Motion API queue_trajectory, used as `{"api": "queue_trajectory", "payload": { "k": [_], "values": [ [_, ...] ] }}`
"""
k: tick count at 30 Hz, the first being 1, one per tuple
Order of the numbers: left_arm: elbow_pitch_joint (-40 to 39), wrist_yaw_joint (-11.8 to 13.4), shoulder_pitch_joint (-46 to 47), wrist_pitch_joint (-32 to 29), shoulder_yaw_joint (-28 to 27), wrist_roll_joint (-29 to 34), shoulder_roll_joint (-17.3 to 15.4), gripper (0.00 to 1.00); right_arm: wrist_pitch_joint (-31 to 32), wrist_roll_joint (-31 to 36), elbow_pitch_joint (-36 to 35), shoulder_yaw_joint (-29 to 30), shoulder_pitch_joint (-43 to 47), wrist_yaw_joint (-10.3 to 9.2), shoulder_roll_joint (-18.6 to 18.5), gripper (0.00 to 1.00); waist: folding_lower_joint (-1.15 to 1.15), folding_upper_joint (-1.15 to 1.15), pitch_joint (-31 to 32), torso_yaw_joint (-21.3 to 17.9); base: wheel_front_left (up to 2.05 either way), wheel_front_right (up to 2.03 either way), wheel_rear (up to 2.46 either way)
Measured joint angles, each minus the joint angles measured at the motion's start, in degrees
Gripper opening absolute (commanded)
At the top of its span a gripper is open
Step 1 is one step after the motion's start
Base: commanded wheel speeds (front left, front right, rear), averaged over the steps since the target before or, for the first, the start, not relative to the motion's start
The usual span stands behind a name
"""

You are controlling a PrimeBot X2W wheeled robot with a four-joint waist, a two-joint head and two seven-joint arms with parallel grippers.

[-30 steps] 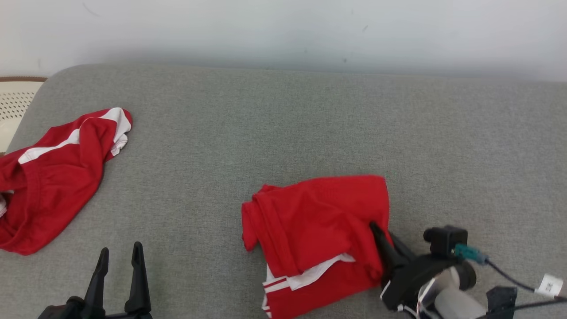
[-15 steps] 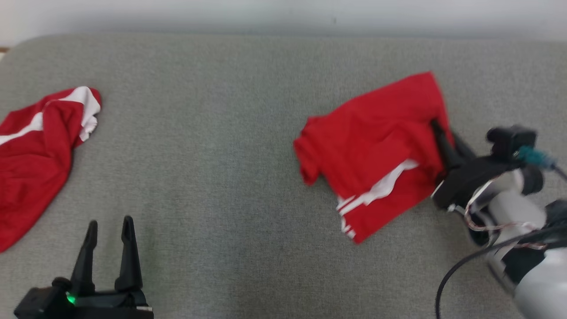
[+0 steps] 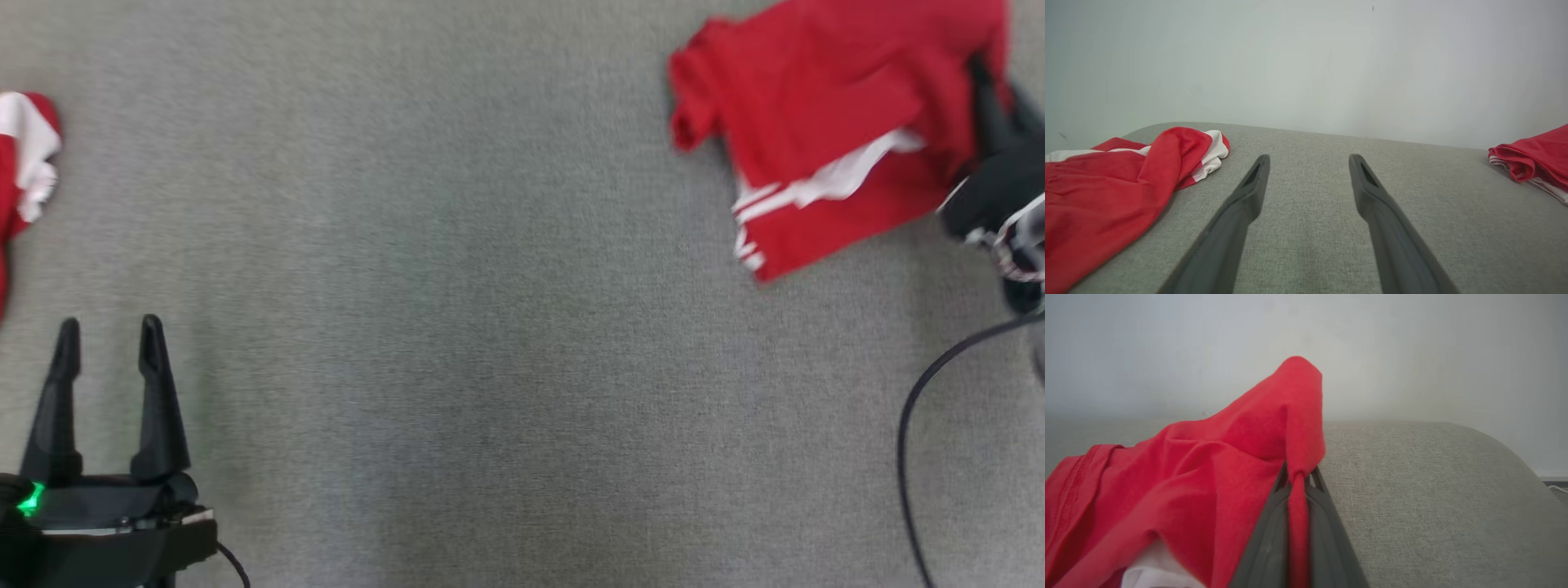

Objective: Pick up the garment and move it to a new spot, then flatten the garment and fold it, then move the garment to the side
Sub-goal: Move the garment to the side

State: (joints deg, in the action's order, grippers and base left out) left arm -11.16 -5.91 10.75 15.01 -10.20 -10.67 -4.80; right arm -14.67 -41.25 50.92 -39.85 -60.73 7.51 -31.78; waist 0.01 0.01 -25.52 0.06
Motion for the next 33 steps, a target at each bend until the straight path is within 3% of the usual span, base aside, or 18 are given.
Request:
{"api": "queue_trajectory", "payload": {
  "k": [13,25,26,27,33],
  "values": [
    [-7.1,-0.3,-0.5,-0.1,-0.1,1.7,-2.4,1.0,-0.1,0.8,7.6,1.0,-10.0,0.0,-6.4,0.0,-0.01,0.0,-5.8,-3.4,0.0,0.0,0.0],
    [-10.4,0.1,-1.3,-1.3,-0.5,2.0,-3.5,1.0,0.0,3.0,12.2,-1.2,-14.8,0.0,-6.5,0.01,-0.01,0.0,-6.9,-3.2,0.0,0.0,0.0],
    [-10.4,0.2,-1.3,-1.3,-0.5,1.9,-3.5,1.0,0.0,3.3,12.6,-1.5,-15.1,0.0,-6.5,0.46,-0.01,0.0,-6.9,-3.1,0.0,0.0,0.0],
    [-10.4,0.3,-1.4,-1.3,-0.5,1.9,-3.5,1.0,0.0,3.8,13.2,-1.8,-15.2,0.0,-6.3,1.0,-0.01,-0.01,-6.9,-3.0,0.0,0.0,0.0],
    [-9.7,0.6,-1.5,-1.2,-0.5,1.7,-3.4,1.0,0.5,6.0,16.8,-3.2,-15.6,0.0,-6.2,1.0,-0.01,0.0,-6.3,-2.9,0.0,0.0,0.0]
  ]
}}
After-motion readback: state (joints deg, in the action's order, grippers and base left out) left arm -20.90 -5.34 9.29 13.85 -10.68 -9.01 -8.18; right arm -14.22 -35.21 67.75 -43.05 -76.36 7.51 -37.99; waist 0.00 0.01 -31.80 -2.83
